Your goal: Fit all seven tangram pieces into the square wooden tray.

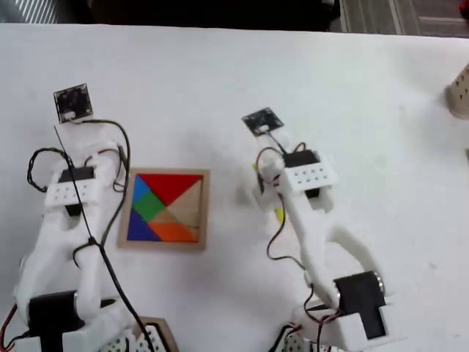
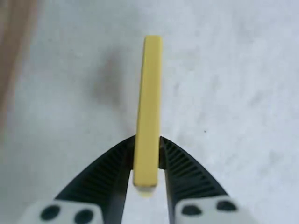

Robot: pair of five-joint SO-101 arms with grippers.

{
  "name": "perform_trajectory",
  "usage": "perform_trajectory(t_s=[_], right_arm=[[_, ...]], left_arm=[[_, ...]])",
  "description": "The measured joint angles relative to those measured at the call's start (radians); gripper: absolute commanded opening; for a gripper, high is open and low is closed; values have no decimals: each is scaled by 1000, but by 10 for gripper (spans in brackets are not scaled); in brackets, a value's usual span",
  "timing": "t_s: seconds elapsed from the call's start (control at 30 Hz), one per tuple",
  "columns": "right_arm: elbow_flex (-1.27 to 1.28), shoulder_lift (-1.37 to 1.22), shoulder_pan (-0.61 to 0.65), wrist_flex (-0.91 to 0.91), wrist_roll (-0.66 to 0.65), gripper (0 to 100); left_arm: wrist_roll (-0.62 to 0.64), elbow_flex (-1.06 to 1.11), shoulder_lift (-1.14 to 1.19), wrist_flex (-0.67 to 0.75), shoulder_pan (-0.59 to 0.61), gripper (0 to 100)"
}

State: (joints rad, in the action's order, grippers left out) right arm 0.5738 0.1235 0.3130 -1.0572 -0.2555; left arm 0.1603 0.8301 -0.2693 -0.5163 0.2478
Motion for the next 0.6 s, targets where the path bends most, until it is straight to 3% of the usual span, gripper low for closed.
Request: perform_trajectory(t_s=[0.3,0.4,0.6], right_arm=[[-158,-74,333,29,382,22],[-236,-192,377,29,496,19],[-384,-371,387,11,595,18]], left_arm=[[0,0,0,0,12,27],[0,0,0,0,12,27],[0,0,0,0,12,27]])
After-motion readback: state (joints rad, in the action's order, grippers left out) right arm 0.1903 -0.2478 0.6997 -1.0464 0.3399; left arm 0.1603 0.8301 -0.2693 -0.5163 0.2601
